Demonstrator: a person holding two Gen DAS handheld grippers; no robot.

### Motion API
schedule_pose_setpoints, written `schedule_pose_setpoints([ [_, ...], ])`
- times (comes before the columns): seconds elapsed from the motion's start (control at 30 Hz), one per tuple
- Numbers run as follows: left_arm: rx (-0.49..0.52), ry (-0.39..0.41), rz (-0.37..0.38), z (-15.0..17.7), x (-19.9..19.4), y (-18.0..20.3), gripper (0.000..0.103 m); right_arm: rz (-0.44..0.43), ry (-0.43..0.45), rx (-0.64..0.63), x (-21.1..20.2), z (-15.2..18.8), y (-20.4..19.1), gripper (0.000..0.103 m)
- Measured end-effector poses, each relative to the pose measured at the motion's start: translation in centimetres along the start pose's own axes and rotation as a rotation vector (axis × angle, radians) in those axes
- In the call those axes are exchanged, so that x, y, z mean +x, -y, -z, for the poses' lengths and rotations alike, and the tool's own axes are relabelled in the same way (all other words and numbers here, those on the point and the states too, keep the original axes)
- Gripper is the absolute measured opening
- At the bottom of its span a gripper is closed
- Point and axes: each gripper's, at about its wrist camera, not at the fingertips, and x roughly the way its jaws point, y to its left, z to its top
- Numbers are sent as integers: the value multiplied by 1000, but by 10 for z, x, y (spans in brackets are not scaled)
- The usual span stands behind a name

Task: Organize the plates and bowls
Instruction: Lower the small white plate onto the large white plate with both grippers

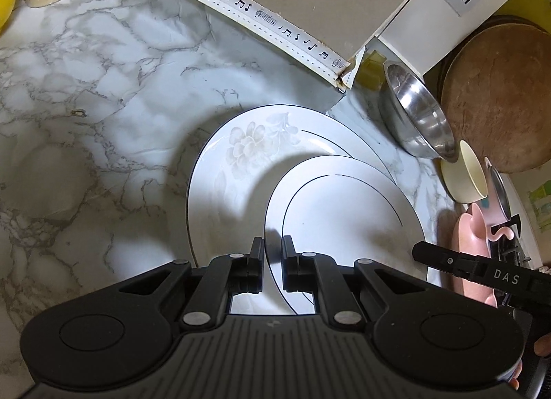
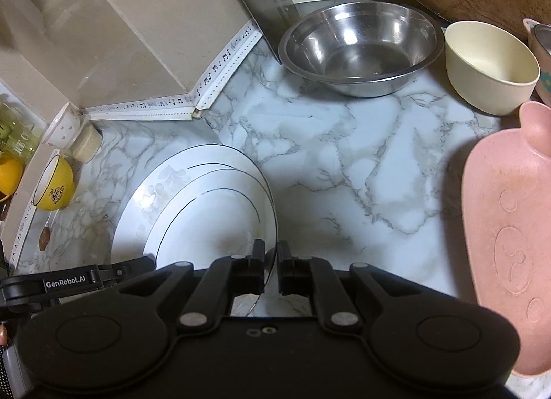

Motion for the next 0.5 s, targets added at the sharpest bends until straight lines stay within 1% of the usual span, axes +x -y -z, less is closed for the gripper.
schedule_pose_setpoints([
  [0.2, 16, -2, -10, -1, 2, 1, 8, 4, -3, 3, 2, -1, -1, 8],
  [0.5, 16, -29, -7, -4, 6, -1, 8, 15, -5, -9, 4, 0, -2, 7],
])
